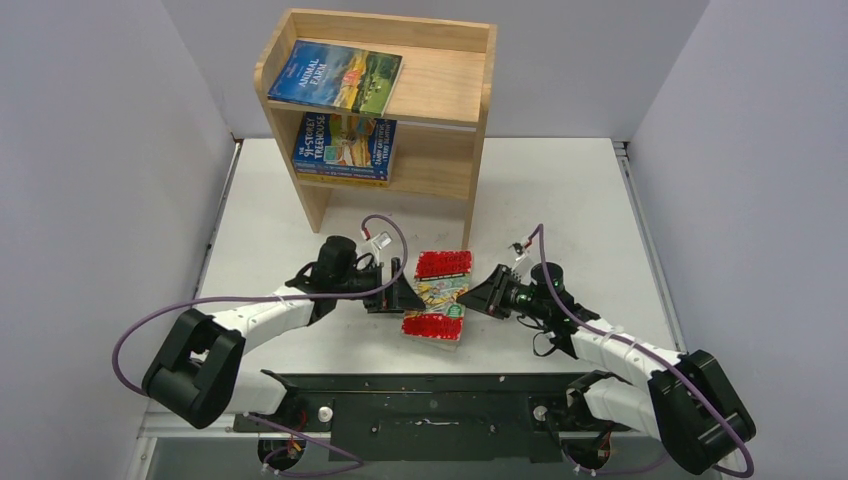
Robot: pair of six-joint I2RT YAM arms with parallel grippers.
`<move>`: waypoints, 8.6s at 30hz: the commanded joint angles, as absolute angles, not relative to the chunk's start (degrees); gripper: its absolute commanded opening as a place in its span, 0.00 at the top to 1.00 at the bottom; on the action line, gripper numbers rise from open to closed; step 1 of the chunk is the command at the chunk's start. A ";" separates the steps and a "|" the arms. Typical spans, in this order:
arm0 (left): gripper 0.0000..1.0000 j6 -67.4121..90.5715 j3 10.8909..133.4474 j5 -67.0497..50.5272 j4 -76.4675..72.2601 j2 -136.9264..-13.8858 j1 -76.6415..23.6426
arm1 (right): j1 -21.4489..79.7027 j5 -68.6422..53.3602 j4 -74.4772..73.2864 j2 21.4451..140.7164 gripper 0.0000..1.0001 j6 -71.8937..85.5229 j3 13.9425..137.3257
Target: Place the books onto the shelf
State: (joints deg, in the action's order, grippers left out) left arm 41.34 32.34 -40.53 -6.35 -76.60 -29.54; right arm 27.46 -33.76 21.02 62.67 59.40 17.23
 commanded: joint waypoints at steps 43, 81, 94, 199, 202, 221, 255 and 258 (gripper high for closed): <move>1.00 35.10 94.23 -33.01 30.65 -66.96 -23.50 | 26.89 20.30 -31.92 42.22 0.10 37.16 48.78; 1.00 85.36 83.36 37.97 -19.71 -74.74 -27.75 | 26.89 11.56 -28.43 43.29 0.10 42.01 45.03; 1.00 86.76 85.38 36.47 -8.62 -75.17 -27.43 | 26.85 11.08 -28.31 42.99 0.10 42.42 43.69; 0.04 79.70 129.96 19.24 57.87 -92.75 -21.13 | 26.83 7.74 -25.75 43.60 0.10 44.45 40.19; 0.04 77.86 127.23 18.92 56.01 -90.42 -21.19 | 26.84 7.75 -26.07 43.56 0.10 44.21 40.26; 0.04 40.72 78.60 8.72 8.94 -57.49 -21.05 | 26.82 6.74 -24.71 45.53 0.10 43.51 40.39; 0.10 8.36 114.04 3.06 42.86 -80.57 -21.37 | 26.87 6.55 -24.45 46.71 0.10 43.15 41.40; 0.10 8.05 115.54 2.82 43.21 -81.90 -21.42 | 26.81 6.59 -24.48 46.68 0.10 43.15 41.16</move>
